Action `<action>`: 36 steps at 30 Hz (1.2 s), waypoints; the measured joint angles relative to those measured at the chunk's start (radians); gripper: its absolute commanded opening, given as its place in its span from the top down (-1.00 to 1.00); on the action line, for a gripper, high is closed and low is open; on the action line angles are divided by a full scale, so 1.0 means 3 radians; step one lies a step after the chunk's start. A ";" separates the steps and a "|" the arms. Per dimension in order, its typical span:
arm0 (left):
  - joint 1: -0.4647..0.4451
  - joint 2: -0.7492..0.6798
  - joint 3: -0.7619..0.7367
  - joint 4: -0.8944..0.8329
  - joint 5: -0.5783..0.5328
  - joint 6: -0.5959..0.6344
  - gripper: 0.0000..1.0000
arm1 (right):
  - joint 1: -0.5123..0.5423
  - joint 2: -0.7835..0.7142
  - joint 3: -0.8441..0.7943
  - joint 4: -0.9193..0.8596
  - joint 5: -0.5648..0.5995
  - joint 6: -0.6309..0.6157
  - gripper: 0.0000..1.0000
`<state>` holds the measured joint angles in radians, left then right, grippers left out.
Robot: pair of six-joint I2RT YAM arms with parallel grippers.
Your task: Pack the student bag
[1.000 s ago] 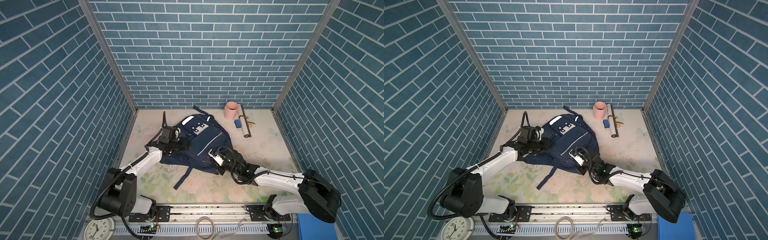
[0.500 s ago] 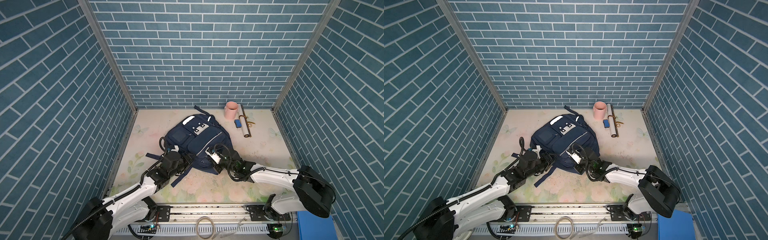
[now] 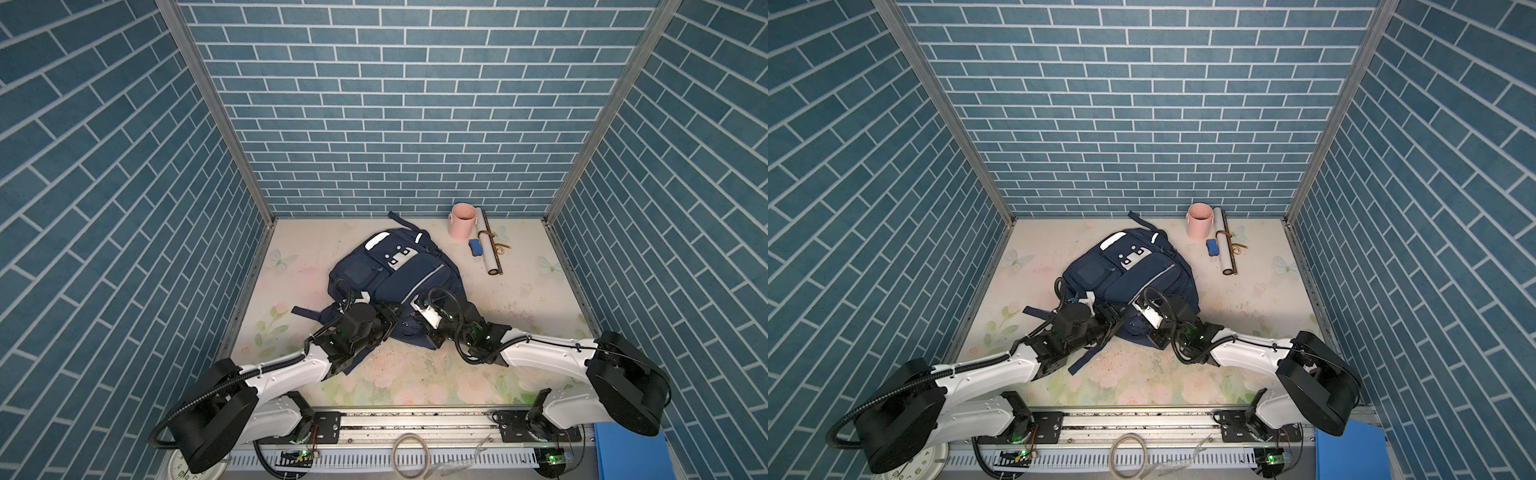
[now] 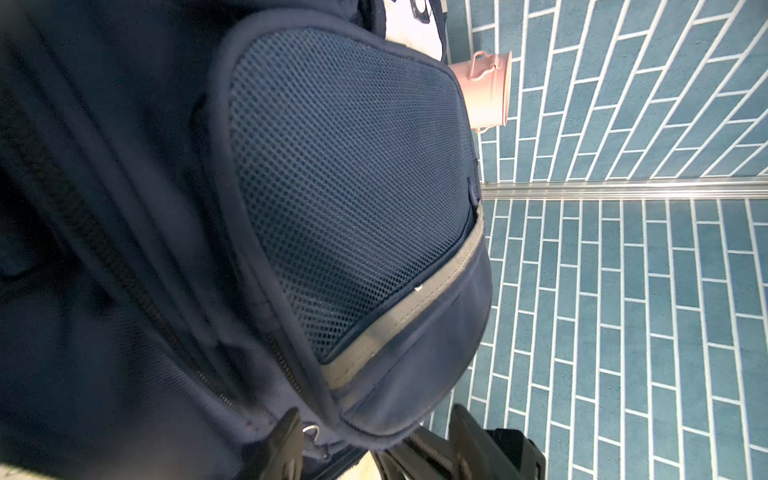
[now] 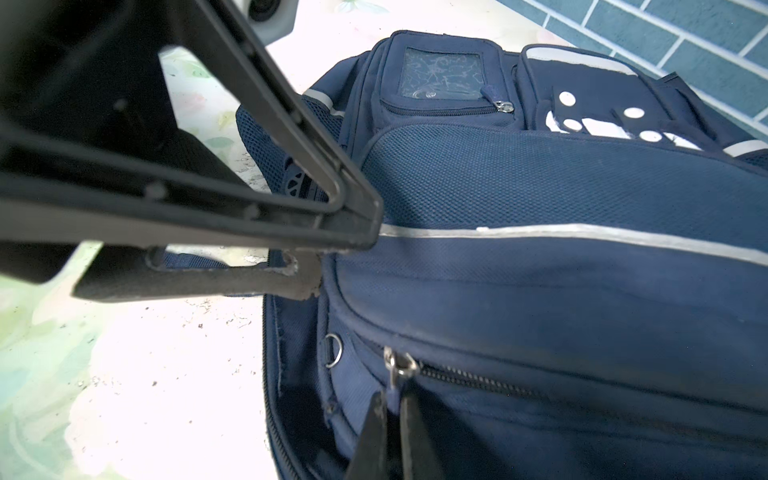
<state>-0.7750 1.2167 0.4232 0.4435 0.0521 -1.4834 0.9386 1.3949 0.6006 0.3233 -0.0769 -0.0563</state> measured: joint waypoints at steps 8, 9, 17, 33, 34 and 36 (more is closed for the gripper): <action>0.0015 0.0427 0.0080 0.0224 0.0051 0.0001 1.00 | 0.0014 -0.0048 -0.0024 -0.0037 0.0107 0.0039 1.00; 0.0032 0.0430 0.0080 0.0231 0.0078 0.0023 1.00 | 0.0013 -0.0078 -0.0053 -0.0038 0.0148 0.0052 1.00; 0.0207 0.0081 0.0102 -0.0080 0.0314 0.0326 1.00 | -0.0403 -0.0295 -0.0090 -0.0128 0.0090 0.0081 1.00; 0.1448 -0.0121 0.0589 -0.1480 0.1546 0.1614 1.00 | -0.0931 -0.0212 0.0203 -0.0515 -0.0373 -0.0092 1.00; 0.1520 -0.0067 0.0675 -0.1572 0.1565 0.1704 1.00 | -0.0876 -0.0212 0.0203 -0.0526 -0.0360 -0.0089 1.00; 0.1694 0.0047 0.0863 -0.1787 0.1591 0.1891 0.74 | -0.0717 -0.0211 0.0203 -0.0529 -0.0334 -0.0061 1.00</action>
<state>-0.2668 1.2308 0.6823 -0.0925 0.5293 -0.9161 0.7235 1.3315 0.6617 0.1646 -0.1772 -0.0746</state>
